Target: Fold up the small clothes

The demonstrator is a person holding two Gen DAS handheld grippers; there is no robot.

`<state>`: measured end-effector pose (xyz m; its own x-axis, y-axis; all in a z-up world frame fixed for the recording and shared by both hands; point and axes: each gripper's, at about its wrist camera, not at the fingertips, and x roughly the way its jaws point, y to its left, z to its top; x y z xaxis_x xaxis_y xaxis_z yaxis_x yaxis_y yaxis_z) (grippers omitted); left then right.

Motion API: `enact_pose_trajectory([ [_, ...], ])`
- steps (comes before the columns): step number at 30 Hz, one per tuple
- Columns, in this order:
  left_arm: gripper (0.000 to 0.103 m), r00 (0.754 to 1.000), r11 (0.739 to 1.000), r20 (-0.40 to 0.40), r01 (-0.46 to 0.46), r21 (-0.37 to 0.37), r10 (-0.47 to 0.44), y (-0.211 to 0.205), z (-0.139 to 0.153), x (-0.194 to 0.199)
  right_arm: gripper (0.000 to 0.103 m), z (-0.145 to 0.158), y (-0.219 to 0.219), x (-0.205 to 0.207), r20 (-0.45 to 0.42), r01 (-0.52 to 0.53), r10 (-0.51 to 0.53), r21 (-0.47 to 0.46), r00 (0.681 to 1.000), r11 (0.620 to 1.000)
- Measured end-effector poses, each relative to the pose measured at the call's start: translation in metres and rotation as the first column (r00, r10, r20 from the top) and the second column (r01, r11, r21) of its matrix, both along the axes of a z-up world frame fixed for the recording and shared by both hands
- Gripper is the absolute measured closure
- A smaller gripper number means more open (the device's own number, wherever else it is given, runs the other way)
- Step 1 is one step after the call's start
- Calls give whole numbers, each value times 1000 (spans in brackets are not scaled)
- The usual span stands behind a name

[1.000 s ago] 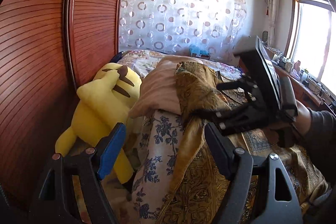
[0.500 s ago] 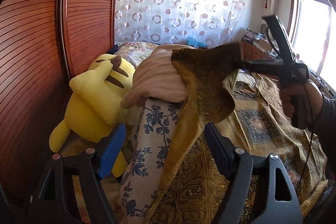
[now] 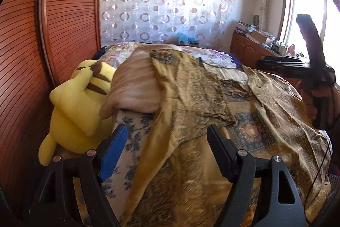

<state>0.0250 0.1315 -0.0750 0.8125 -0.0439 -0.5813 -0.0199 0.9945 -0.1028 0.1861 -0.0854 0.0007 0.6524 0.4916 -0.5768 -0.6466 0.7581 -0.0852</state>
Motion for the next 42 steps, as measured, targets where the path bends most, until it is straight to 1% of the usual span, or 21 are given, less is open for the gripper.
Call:
enact_pose_trajectory([
  [3, 25, 1000, 1000, -1, 26, -7, -26, -12, 1, 11, 24, -3, -24, -4, 1, 18, -18, 16, 1000, 1000],
  [7, 25, 998, 998, -12, 65, -10, -65, -32, -1, 27, 24, -10, -53, -17, 2, 57, -57, -4, 998, 998],
  [14, 25, 992, 993, -35, 121, 1, -121, -64, -3, 47, 24, -39, -95, -20, -66, 138, -139, -22, 988, 990],
  [19, 25, 984, 986, -63, 165, 6, -165, -86, -7, 60, 24, -39, -119, -19, -90, 180, -181, -11, 979, 984],
  [23, 25, 974, 979, -97, 205, 6, -204, -104, -11, 73, 24, -35, -147, -24, -93, 228, -229, -25, 969, 973],
  [24, 25, 972, 977, -101, 212, 7, -211, -107, -11, 74, 24, -33, -147, -24, -95, 237, -239, -30, 966, 971],
  [27, 24, 965, 971, -119, 240, 26, -235, -121, -13, 84, 24, -32, -169, -28, -95, 276, -278, -40, 956, 960],
  [33, 23, 949, 960, -165, 278, 39, -268, -138, -19, 103, 24, -31, -226, -32, -122, 375, -376, -30, 919, 927],
  [36, 23, 933, 950, -205, 310, 40, -296, -143, -26, 112, 24, -31, -254, -34, -125, 424, -425, -33, 897, 905],
  [39, 23, 927, 946, -236, 315, 68, -292, -149, -32, 118, 24, -32, -279, -35, -139, 471, -471, -34, 871, 881],
  [42, 23, 920, 944, -260, 321, 76, -292, -152, -38, 122, 24, -35, -293, -32, -166, 500, -497, -26, 852, 865],
])
